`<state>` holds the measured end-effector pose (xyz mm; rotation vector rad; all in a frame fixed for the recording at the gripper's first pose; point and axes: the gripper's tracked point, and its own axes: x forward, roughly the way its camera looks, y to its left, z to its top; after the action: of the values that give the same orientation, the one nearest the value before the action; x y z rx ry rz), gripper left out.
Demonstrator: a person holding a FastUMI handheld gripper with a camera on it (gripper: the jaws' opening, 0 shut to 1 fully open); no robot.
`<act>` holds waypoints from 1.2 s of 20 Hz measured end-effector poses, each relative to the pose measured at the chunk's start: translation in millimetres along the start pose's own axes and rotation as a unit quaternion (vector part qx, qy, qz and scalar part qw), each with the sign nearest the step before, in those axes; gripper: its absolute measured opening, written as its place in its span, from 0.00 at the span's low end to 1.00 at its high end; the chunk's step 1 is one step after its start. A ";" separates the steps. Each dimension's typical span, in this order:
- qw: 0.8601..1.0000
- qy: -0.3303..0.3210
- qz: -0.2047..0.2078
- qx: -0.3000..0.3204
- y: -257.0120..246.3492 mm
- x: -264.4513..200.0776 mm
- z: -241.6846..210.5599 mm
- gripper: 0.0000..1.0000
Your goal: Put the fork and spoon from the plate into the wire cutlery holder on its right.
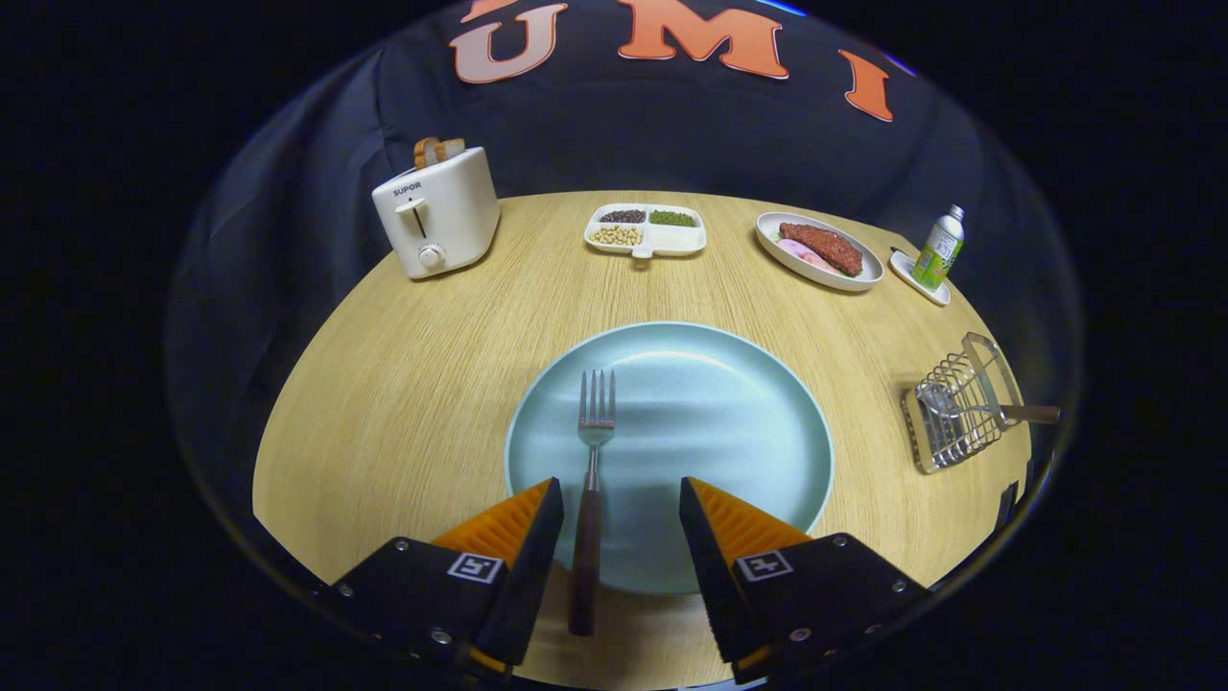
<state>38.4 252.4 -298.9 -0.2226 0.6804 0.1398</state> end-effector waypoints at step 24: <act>0.998 0.004 0.056 -0.005 -80.9 -69.6 44.5 0.05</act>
<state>28.1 181.4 -208.2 -0.1950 0.7006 0.2508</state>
